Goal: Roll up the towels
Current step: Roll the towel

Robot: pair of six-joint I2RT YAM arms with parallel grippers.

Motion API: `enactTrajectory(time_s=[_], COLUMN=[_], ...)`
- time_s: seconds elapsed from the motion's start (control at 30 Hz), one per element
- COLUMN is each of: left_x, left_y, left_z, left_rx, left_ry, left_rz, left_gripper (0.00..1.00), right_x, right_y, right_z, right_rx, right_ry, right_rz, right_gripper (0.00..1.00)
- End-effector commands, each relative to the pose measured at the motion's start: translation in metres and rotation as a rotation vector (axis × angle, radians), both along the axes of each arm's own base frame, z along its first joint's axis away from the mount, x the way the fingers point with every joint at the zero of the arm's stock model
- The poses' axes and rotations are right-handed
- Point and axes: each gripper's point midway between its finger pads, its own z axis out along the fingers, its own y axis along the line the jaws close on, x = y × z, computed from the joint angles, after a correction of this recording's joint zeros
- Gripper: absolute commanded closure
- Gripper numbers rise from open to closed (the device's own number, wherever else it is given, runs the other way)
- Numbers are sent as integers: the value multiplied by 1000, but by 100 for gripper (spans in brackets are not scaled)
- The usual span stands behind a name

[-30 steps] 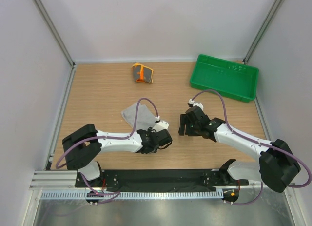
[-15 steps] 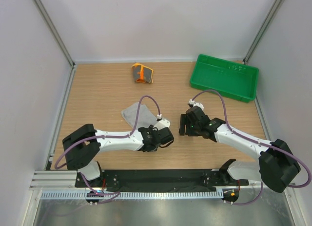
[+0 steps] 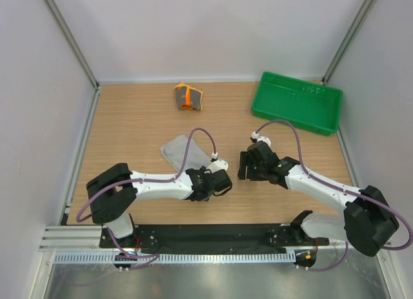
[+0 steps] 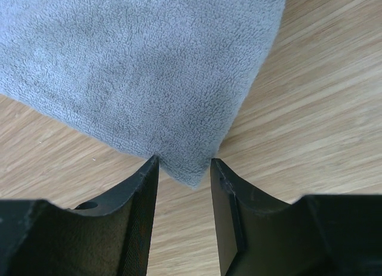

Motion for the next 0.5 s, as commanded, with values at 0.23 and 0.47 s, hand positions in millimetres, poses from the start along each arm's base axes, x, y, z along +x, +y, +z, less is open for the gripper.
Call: enactTrajectory(time_s=[0.23,0.47], left_x=[10,11], left_y=[-11,-10], left_z=[37,37], left_rx=[72,86], left_ry=[-149,-163], left_rz=[-12,-13], left_gripper=[51,48], right_x=[7,9], right_y=[4,5], right_z=[7,8], right_rx=[25,29], right_ry=[-36,-38], right_rz=[-5,-3], right_gripper=[30,30])
